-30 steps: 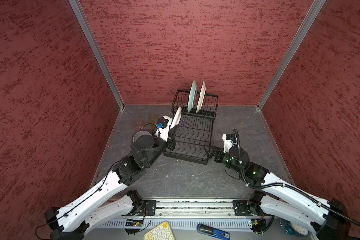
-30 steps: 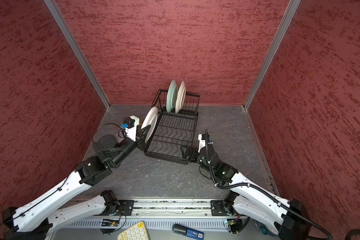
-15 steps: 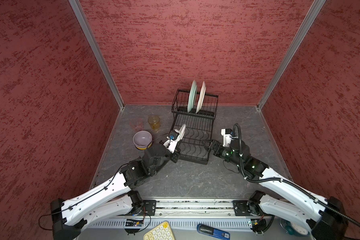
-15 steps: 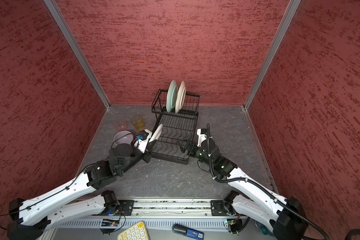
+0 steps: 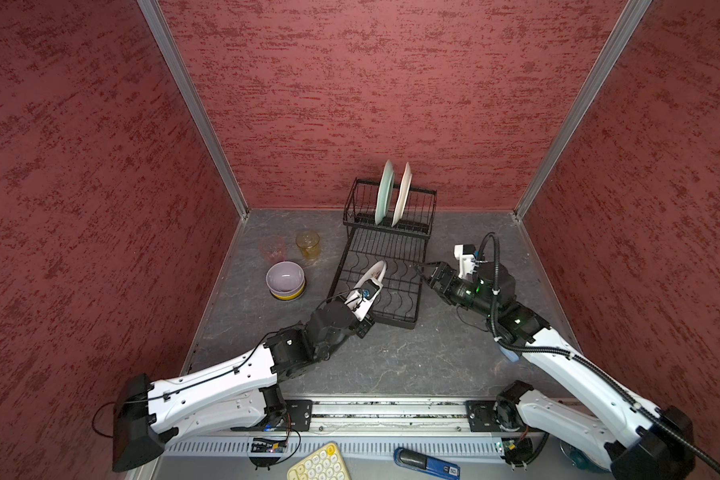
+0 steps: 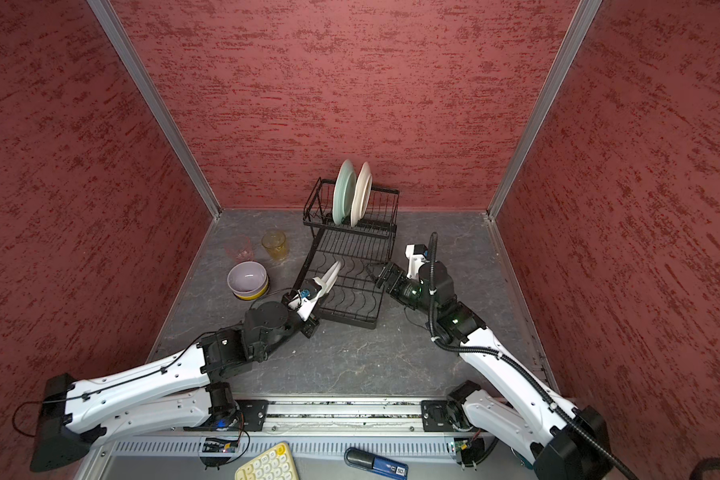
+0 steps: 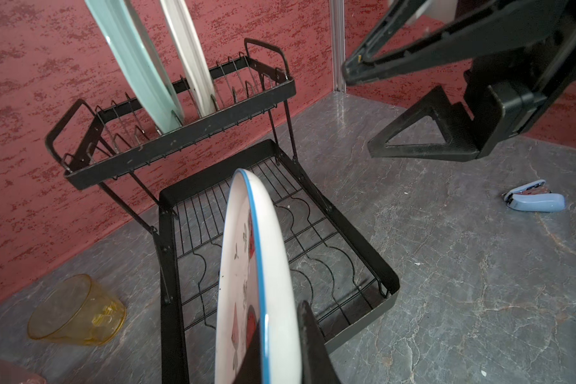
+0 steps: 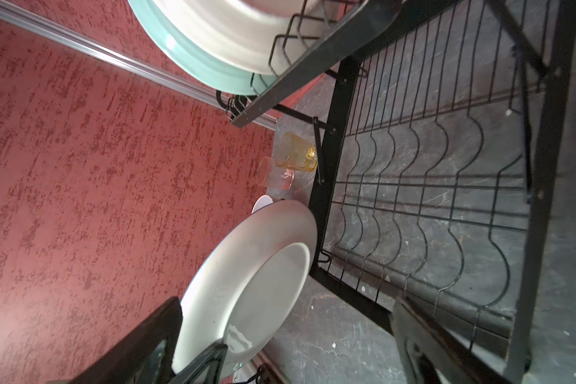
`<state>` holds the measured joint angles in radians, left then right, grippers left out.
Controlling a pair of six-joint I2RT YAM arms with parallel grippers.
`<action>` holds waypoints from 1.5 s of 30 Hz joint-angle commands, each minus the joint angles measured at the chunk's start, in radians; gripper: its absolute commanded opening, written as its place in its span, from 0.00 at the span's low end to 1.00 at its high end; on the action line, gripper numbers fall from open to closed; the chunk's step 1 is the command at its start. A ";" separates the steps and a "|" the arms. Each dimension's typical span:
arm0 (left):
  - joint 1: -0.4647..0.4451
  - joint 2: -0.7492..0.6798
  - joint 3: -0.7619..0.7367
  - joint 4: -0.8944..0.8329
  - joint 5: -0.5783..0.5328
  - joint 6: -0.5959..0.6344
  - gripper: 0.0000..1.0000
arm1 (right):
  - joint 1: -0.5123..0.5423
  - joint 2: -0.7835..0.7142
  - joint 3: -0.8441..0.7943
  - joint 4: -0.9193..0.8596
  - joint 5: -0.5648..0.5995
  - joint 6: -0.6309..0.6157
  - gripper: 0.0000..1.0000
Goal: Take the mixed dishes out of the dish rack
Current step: 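Carry the plate toward the right gripper while the right reaches to grasp its rim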
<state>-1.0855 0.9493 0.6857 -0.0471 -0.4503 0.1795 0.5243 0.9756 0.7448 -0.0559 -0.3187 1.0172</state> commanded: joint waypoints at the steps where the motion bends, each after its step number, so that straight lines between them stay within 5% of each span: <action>1: -0.025 0.023 0.030 0.198 -0.031 0.092 0.00 | -0.007 0.027 0.055 -0.037 -0.082 -0.011 0.99; 18: -0.117 0.194 0.050 0.384 -0.086 0.304 0.00 | -0.015 0.151 0.106 -0.061 -0.180 -0.043 0.98; 36: -0.217 0.287 0.037 0.454 -0.108 0.407 0.00 | -0.035 0.166 0.066 -0.037 -0.220 -0.005 0.58; 45: -0.232 0.362 0.031 0.516 -0.138 0.488 0.00 | -0.042 0.154 0.046 -0.012 -0.278 -0.003 0.54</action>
<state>-1.3037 1.3033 0.6865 0.3534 -0.5926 0.6022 0.4850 1.1492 0.7906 -0.1413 -0.5278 1.0065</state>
